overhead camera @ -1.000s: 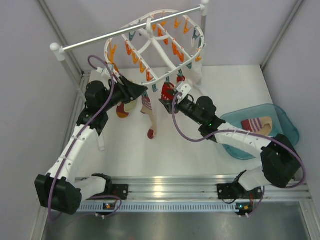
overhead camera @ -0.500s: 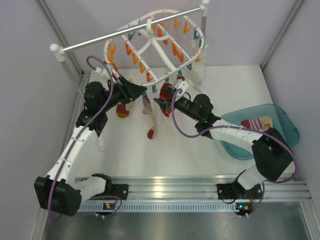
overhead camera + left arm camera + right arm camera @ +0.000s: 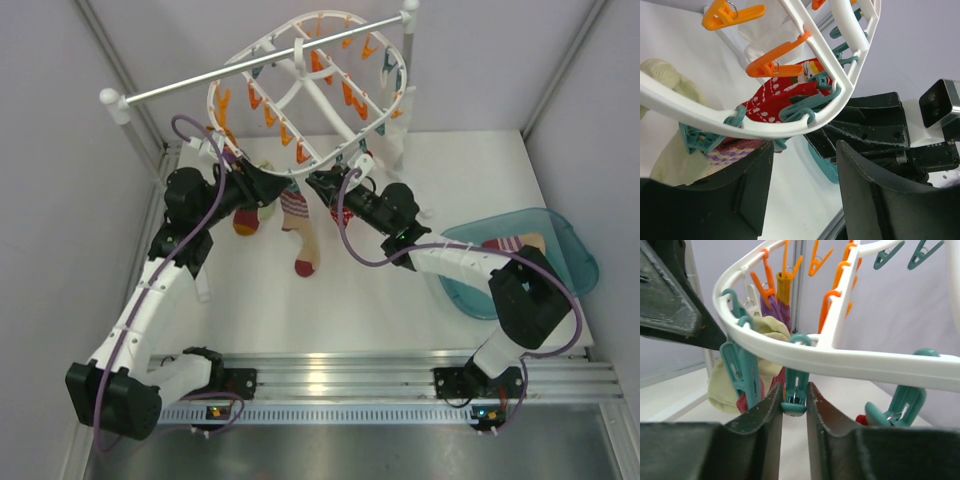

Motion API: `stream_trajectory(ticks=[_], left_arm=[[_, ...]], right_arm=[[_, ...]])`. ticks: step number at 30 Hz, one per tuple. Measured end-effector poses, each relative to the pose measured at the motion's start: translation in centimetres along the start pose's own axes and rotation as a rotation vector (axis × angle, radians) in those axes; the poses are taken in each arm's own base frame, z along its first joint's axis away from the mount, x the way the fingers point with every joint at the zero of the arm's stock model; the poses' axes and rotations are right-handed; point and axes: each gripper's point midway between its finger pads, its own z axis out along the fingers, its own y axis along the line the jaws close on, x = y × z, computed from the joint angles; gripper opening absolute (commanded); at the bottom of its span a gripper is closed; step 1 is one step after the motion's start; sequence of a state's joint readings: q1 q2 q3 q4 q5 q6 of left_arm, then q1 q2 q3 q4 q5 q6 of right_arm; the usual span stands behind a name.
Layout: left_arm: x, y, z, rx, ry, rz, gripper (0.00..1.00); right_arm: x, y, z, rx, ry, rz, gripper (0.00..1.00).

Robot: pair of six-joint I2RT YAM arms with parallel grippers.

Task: Clip the socks to the hanger
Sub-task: Open the clamp at the hanger.

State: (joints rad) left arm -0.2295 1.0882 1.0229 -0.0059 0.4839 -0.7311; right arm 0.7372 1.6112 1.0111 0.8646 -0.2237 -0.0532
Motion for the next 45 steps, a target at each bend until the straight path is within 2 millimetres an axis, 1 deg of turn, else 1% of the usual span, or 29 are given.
stream_trajectory(ticks=[1, 3, 4, 8, 11, 12, 16, 20, 23, 27, 28, 29, 31, 35, 36, 40, 45], left_arm=[[0.0, -0.1, -0.1, 0.004, 0.001, 0.006, 0.57], [0.0, -0.6, -0.5, 0.022, 0.001, 0.039, 0.57], [-0.1, -1.0, -0.8, 0.038, -0.001, 0.065, 0.57], [-0.6, -3.0, -2.2, 0.105, -0.018, 0.189, 0.57], [-1.1, -4.4, -2.9, 0.155, -0.026, 0.266, 0.56], [-1.1, -4.7, -3.0, 0.165, -0.027, 0.281, 0.54], [-0.3, -5.4, -2.7, 0.198, -0.003, 0.324, 0.51], [1.2, -6.0, -1.5, 0.217, 0.031, 0.353, 0.49], [2.1, -6.3, -0.6, 0.21, 0.038, 0.37, 0.47], [2.2, -6.1, 0.3, 0.167, 0.012, 0.385, 0.41], [2.1, -6.0, 0.5, 0.154, 0.002, 0.388, 0.4], [2.1, -5.9, 0.8, 0.141, -0.007, 0.392, 0.35], [2.0, -5.6, 1.2, 0.114, -0.024, 0.401, 0.32], [1.9, -5.1, 1.9, 0.078, -0.038, 0.4, 0.29], [2.0, -5.0, 2.0, 0.072, -0.038, 0.395, 0.27], [1.9, -4.7, 2.2, 0.042, -0.05, 0.37, 0.28], [1.7, -4.5, 2.2, 0.018, -0.063, 0.347, 0.29]], right_arm=[[0.0, -0.1, 0.0, 0.003, 0.001, -0.004, 0.11], [0.1, -0.1, -0.1, 0.005, 0.009, -0.014, 0.05], [0.1, -0.1, -0.2, 0.001, 0.017, -0.02, 0.0], [-0.3, 0.2, -0.9, -0.021, 0.075, -0.039, 0.0], [-1.1, 0.3, -0.7, -0.039, 0.128, -0.045, 0.0], [-1.5, 0.2, -0.5, -0.043, 0.145, -0.042, 0.0], [-2.5, 0.3, -0.2, -0.062, 0.235, -0.025, 0.0], [-2.4, 0.7, -0.6, -0.081, 0.316, 0.006, 0.0], [-1.6, 1.1, -1.2, -0.094, 0.357, 0.03, 0.0], [-0.8, 1.7, -1.7, -0.106, 0.4, 0.077, 0.0], [-0.7, 1.8, -1.8, -0.108, 0.403, 0.088, 0.0], [-0.7, 1.9, -1.8, -0.11, 0.405, 0.101, 0.0], [-0.8, 2.1, -1.8, -0.111, 0.407, 0.127, 0.0], [-1.2, 2.4, -1.8, -0.109, 0.407, 0.178, 0.0], [-1.3, 2.5, -1.7, -0.107, 0.407, 0.189, 0.0], [-1.8, 2.5, -1.6, -0.099, 0.403, 0.22, 0.0], [-1.8, 2.5, -1.6, -0.098, 0.401, 0.23, 0.0]])
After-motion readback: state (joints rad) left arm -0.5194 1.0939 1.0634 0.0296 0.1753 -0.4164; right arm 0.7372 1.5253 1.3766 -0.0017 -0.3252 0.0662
